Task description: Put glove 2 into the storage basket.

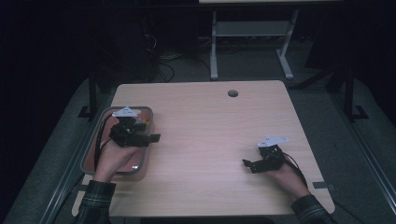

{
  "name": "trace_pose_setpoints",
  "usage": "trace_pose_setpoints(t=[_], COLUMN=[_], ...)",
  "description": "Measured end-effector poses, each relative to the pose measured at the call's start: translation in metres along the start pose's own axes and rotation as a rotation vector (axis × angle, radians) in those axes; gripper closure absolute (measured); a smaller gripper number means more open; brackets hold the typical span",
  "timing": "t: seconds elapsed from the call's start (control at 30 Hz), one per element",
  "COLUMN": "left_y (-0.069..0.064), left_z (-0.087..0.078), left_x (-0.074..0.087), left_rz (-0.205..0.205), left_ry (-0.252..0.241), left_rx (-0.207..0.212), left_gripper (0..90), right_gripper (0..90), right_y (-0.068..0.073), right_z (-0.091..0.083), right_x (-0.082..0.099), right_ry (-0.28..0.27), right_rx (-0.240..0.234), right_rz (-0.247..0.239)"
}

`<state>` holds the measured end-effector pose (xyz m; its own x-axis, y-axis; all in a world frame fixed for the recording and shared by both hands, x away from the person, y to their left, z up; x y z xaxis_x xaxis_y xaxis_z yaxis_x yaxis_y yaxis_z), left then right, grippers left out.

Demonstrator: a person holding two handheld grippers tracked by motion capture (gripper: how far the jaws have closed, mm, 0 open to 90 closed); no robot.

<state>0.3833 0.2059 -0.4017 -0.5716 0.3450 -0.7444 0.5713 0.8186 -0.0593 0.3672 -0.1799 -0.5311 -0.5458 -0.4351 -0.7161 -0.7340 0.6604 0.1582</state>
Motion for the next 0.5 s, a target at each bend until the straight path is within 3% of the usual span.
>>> trace_pose_setpoints(t=[0.5], left_y=[-0.061], left_z=[0.034], left_x=[0.004], left_rz=[0.087], left_ry=[0.025], left_rx=[0.075], left_gripper=[17.8], right_gripper=[9.8], right_y=[0.0], right_z=[0.0], right_x=[0.0], right_ry=[0.0], right_rx=[0.0], right_rz=[0.0])
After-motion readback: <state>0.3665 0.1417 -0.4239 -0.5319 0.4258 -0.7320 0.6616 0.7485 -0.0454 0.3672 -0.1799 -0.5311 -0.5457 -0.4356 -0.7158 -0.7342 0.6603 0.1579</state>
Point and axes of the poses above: each handheld gripper's, and its own axes: z roughly forward along the jaws, x roughly out of its underside, y roughly to its left, the point moved 7 cm from there along z, roughly forward along the jaws, and after that the axes turned 10 degrees about -x, right-handed, at the moved point
